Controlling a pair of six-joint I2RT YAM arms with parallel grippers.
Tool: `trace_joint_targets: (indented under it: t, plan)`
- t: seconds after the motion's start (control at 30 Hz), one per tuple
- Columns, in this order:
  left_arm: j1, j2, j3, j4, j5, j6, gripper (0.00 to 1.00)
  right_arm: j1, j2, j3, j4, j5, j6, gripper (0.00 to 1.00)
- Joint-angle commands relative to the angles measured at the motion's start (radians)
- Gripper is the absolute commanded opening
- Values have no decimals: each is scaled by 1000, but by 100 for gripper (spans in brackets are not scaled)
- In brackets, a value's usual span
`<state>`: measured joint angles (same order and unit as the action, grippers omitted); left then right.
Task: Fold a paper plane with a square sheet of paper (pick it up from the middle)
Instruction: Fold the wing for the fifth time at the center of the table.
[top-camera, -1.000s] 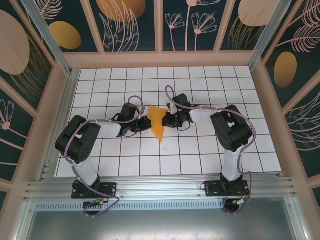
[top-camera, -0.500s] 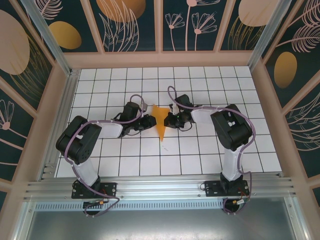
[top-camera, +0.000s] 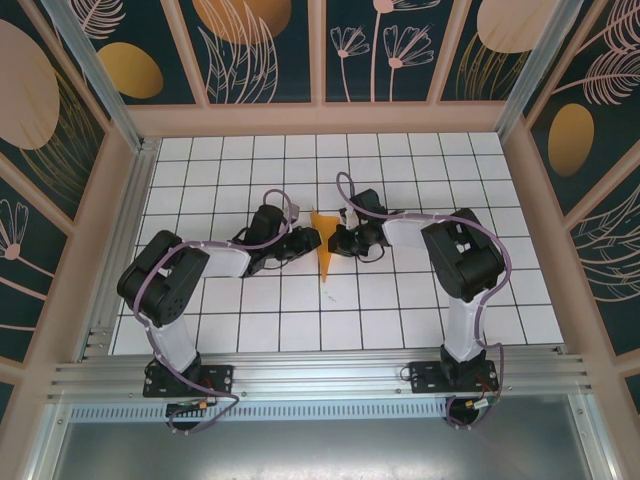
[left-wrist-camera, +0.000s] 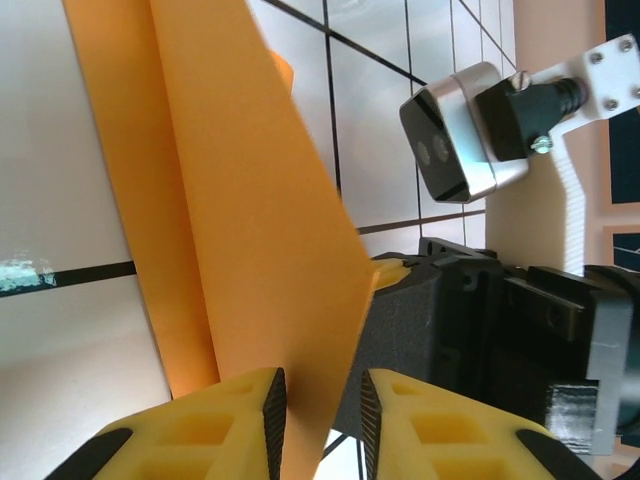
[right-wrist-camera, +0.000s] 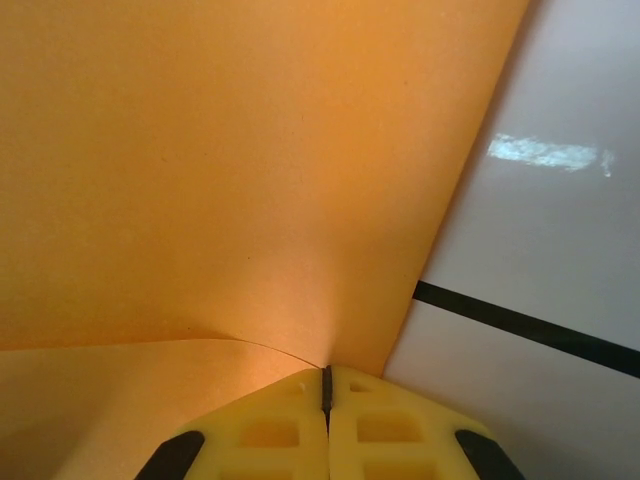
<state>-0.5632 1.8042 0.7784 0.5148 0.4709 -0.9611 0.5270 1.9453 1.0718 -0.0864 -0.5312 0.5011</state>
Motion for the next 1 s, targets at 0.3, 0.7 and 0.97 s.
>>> trace_joint_targets:
  t: [0.3, 0.7, 0.97]
  plan:
    - [-7, 62, 13, 134, -1, -115, 34, -7, 42, -27, -36, 33, 23, 8]
    - [-7, -16, -64, 150, -36, -108, 44, -15, 35, -20, -27, 17, 39, 8]
    - [-40, -58, -88, 39, -103, -56, 34, -15, 52, -14, -32, 19, 51, 8]
